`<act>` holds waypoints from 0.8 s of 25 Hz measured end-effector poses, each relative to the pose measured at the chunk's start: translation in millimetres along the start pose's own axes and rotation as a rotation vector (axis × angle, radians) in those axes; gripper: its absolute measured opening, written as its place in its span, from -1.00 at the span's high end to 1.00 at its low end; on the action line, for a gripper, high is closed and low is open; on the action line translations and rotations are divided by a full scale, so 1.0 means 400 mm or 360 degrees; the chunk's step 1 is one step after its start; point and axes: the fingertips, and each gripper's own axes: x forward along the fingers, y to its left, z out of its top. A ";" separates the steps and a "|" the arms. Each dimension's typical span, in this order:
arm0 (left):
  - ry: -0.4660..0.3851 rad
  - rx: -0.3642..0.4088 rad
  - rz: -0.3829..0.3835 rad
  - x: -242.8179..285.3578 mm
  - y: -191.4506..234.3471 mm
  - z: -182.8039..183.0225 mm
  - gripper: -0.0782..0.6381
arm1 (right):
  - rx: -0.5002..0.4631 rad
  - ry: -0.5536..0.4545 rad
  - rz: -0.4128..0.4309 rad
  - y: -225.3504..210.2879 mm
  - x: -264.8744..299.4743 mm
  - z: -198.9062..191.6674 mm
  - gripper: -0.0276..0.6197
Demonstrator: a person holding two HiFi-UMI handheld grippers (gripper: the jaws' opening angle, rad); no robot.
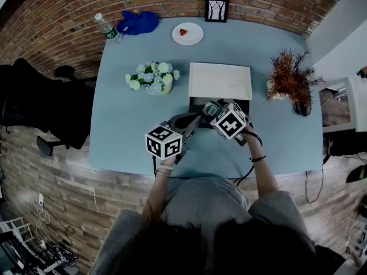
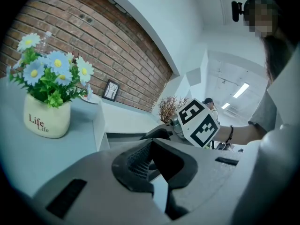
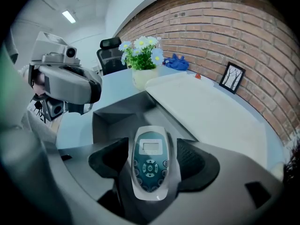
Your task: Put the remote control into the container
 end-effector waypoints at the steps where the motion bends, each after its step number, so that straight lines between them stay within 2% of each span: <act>1: -0.0018 0.0011 0.0003 -0.003 -0.001 0.004 0.77 | 0.0019 -0.0026 -0.0011 0.001 -0.008 0.004 -0.01; 5: -0.0071 0.0054 -0.0003 -0.013 -0.009 0.019 0.77 | 0.0100 -0.0159 -0.0059 0.000 -0.047 0.024 -0.01; 8: -0.0103 0.0085 -0.0019 -0.014 -0.017 0.030 0.77 | 0.0222 -0.0293 -0.0091 -0.004 -0.085 0.043 0.03; 11: -0.0124 0.0112 -0.0038 -0.016 -0.028 0.038 0.77 | 0.0350 -0.0443 -0.0138 -0.003 -0.128 0.062 0.50; 16: -0.0133 0.0154 -0.0099 -0.007 -0.065 0.043 0.77 | 0.0468 -0.0588 -0.0182 0.015 -0.178 0.068 0.68; 20: -0.0136 0.0185 -0.0147 -0.003 -0.095 0.048 0.77 | 0.0530 -0.0674 -0.0209 0.031 -0.211 0.071 0.74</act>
